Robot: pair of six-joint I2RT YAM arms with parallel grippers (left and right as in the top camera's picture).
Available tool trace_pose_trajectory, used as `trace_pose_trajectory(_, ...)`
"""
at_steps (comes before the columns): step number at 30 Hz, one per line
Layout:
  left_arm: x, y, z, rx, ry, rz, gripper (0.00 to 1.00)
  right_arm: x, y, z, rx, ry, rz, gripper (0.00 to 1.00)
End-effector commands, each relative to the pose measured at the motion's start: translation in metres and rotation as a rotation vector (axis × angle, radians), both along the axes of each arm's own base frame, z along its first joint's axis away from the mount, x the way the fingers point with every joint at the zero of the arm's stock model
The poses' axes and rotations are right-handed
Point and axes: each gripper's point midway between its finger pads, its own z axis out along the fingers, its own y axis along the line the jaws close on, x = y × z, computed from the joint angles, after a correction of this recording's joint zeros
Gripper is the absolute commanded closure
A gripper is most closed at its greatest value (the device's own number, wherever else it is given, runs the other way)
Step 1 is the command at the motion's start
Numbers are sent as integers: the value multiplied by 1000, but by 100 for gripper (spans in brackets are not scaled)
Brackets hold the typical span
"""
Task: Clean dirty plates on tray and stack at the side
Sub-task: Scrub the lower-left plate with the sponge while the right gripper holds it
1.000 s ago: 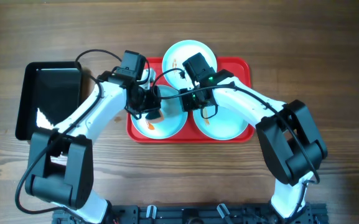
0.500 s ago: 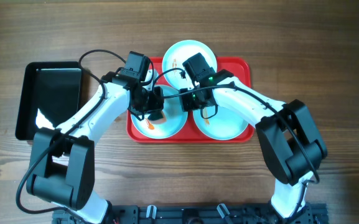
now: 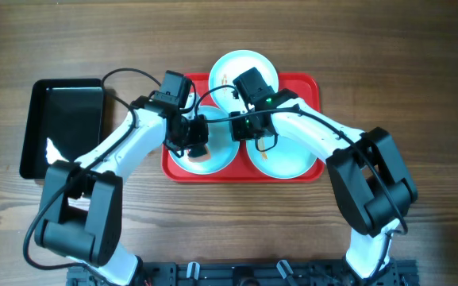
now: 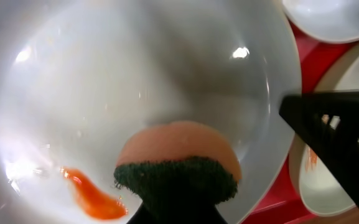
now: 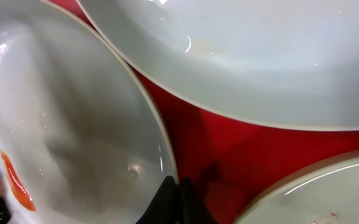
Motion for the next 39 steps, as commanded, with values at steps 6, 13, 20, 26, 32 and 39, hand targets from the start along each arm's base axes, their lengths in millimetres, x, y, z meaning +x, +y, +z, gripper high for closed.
trace_pose_trajectory(6,1,-8,-8,-51,22,65,96,4,-8,-9,-28,25,-72,96)
trace_pose_trajectory(13,4,-21,-15,-111,45,83,96,3,-7,-9,-20,34,-86,96)
trace_pose_trajectory(20,3,-24,-27,-97,57,70,96,3,-7,-9,-20,36,-89,96)
trace_pose_trajectory(26,4,-15,-35,26,14,66,96,3,-7,-9,-19,37,-96,96)
trace_pose_trajectory(32,3,-18,-40,190,-75,24,96,3,-7,-9,-8,52,-137,96)
trace_pose_trajectory(39,4,-18,-40,263,-121,9,96,3,-7,-9,-9,55,-139,96)
